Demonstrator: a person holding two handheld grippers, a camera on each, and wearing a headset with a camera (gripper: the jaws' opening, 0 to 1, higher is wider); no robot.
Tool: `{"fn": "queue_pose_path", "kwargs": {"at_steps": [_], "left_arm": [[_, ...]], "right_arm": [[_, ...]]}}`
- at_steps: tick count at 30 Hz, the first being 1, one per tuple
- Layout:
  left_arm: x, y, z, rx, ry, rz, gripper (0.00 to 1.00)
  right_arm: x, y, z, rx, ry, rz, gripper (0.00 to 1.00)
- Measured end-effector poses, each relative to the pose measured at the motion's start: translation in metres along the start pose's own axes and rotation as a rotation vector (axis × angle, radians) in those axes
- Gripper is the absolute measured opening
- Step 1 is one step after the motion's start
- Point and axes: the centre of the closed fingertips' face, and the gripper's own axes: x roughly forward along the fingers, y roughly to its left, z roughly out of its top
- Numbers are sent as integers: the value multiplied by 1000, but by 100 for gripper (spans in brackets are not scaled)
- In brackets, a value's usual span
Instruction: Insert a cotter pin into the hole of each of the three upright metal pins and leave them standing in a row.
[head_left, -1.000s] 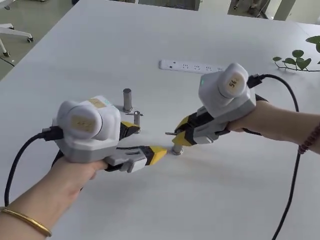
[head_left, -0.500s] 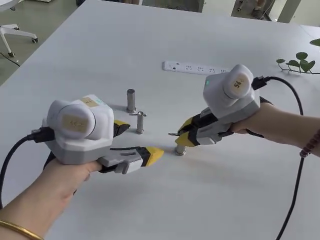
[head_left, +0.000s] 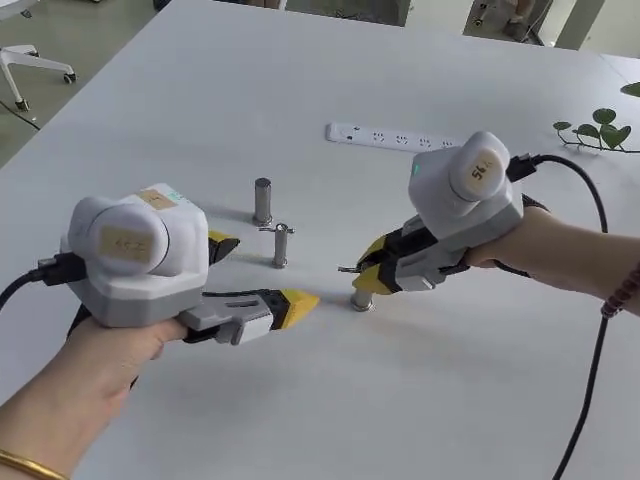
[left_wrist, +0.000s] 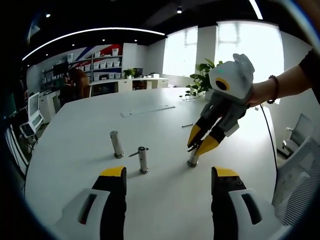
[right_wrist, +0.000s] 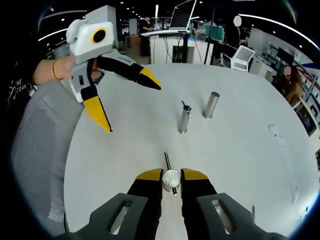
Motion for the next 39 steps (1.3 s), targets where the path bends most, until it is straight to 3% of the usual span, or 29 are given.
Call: {"fn": "queue_pose_path", "kwargs": {"at_steps": [12, 28, 39], "left_arm": [[-1, 3, 1, 5, -12, 1, 75], [0, 4, 3, -4, -9, -9, 86], [3, -1, 4, 2, -14, -27, 90]], "right_arm": [[-1, -13, 4, 11, -2, -19, 8], [11, -34, 14, 17, -12, -26, 8], [16, -34, 18, 8, -3, -16, 8]]}}
